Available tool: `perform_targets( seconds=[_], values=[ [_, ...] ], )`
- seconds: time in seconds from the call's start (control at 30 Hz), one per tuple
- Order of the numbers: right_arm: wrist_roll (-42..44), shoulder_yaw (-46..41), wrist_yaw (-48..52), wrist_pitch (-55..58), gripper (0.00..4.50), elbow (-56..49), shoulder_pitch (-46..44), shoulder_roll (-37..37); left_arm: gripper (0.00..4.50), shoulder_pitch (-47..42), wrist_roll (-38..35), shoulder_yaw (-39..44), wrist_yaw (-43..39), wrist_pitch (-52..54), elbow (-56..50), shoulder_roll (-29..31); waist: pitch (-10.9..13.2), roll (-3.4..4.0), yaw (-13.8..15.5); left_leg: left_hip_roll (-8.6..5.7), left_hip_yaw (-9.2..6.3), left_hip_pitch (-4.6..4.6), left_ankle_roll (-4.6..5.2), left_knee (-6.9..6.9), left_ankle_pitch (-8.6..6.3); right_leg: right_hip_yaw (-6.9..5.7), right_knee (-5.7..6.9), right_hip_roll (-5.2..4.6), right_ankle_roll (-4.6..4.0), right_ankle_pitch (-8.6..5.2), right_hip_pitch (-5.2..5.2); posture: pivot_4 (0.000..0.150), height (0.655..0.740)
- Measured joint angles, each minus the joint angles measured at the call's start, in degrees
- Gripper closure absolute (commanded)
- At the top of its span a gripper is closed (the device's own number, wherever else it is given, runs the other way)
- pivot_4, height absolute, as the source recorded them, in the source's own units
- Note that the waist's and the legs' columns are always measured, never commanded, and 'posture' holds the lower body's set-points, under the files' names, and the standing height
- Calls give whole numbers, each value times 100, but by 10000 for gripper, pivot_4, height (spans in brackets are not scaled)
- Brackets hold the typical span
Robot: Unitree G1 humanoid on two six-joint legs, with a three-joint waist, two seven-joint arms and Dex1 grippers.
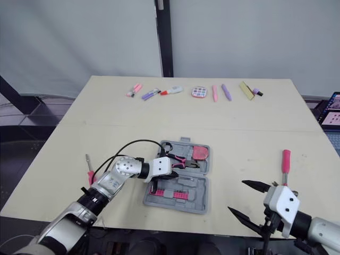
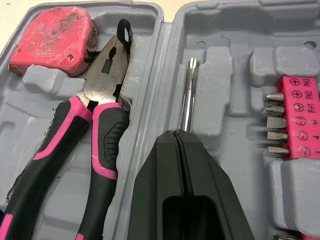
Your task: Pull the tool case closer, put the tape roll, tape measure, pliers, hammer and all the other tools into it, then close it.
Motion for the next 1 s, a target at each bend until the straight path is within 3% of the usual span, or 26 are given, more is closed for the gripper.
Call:
perform_targets(
  seconds=[0.4,0.5,0.63,0.8,0.9,1.0],
  values=[
    [2,0,1,11,0,0,-40,-110,44612,277,-104,241,22,33,-147,-50,1,3,-23,3,-10,-5,-2,-11,0,-3,-47,0,2,1,41,1500,7336],
    [2,0,1,15,0,1,-69,-121,44612,604,-532,629,-22,294,-310,-120,11,10,-32,9,-9,-19,-5,-11,2,-4,-41,4,4,2,-6,1500,7336],
    [1,2,1,20,0,10,-157,-129,44612,824,-1042,1022,-188,708,-675,-124,83,6,-39,13,7,-113,-19,1,25,-3,36,14,13,7,-138,1500,7336],
    [-1,8,1,22,0,31,-214,-141,44612,1154,-1751,1475,-531,1213,-1114,-43,210,-14,-27,22,10,-146,-25,9,33,-6,67,25,14,7,-170,1500,7336],
    [-4,24,1,24,0,43,-247,-146,44612,1232,-2160,1780,-681,1436,-1517,85,237,-22,-22,18,10,-217,-26,52,35,-8,125,25,16,9,-248,1500,7336],
    [-5,34,1,24,0,46,-281,-149,44612,1223,-2536,2069,-763,1721,-2052,273,250,-20,-16,15,10,-216,-25,54,35,-9,127,21,17,9,-247,1500,7336]
  ],
)
